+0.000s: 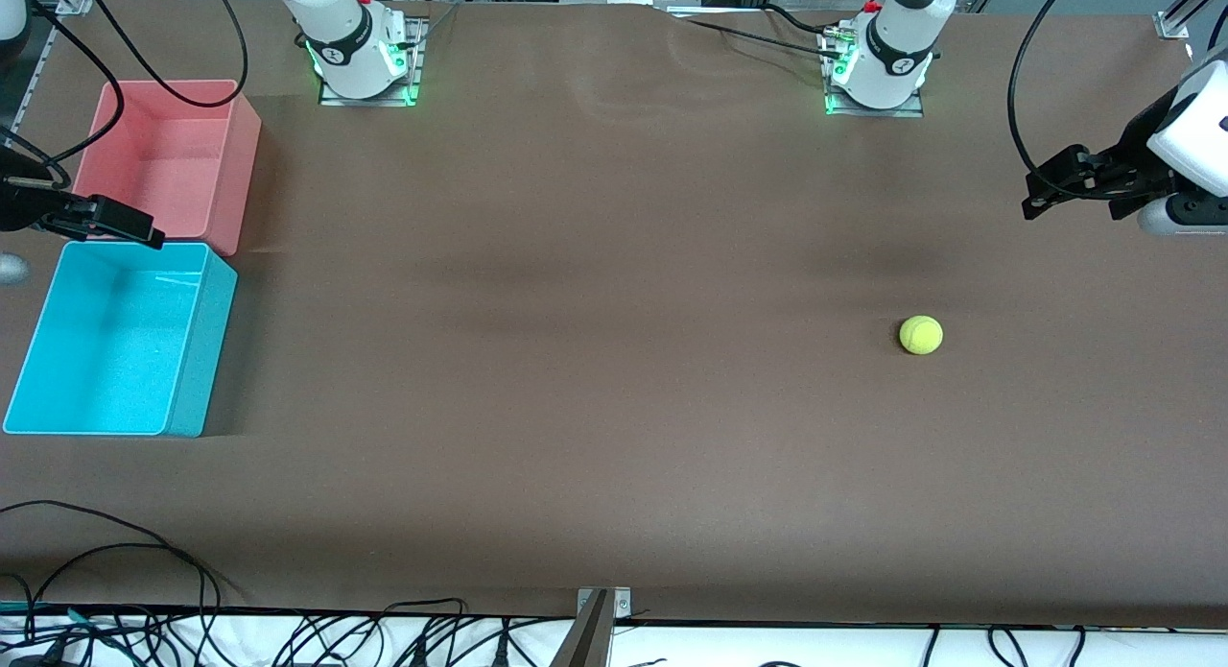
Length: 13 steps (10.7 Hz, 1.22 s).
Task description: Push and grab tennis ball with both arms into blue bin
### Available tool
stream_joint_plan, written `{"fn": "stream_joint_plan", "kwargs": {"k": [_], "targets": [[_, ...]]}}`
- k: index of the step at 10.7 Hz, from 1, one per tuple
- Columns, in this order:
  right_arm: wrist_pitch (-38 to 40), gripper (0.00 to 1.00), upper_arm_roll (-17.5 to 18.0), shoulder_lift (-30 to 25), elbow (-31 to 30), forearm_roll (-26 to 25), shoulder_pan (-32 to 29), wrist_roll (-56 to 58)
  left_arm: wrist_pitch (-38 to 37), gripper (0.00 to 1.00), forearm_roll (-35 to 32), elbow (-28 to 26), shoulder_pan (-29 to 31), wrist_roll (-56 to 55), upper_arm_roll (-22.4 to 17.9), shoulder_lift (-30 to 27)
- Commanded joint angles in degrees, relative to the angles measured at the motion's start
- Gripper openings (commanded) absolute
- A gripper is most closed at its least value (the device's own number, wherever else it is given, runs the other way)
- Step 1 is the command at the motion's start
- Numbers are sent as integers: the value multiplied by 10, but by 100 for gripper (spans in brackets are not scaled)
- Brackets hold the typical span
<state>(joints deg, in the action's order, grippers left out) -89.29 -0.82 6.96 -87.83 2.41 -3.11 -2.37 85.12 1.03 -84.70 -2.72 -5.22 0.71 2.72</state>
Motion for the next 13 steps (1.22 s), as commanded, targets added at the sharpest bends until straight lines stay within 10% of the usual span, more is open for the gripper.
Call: {"fn": "stream_joint_plan", "kwargs": {"k": [1, 13], "targets": [[8, 100, 0, 1, 6, -3, -2, 8, 0, 100, -6, 6, 6, 2, 1, 6], [8, 100, 1, 4, 6, -3, -1, 8, 162, 100, -31, -187, 20, 6, -32, -10]]}}
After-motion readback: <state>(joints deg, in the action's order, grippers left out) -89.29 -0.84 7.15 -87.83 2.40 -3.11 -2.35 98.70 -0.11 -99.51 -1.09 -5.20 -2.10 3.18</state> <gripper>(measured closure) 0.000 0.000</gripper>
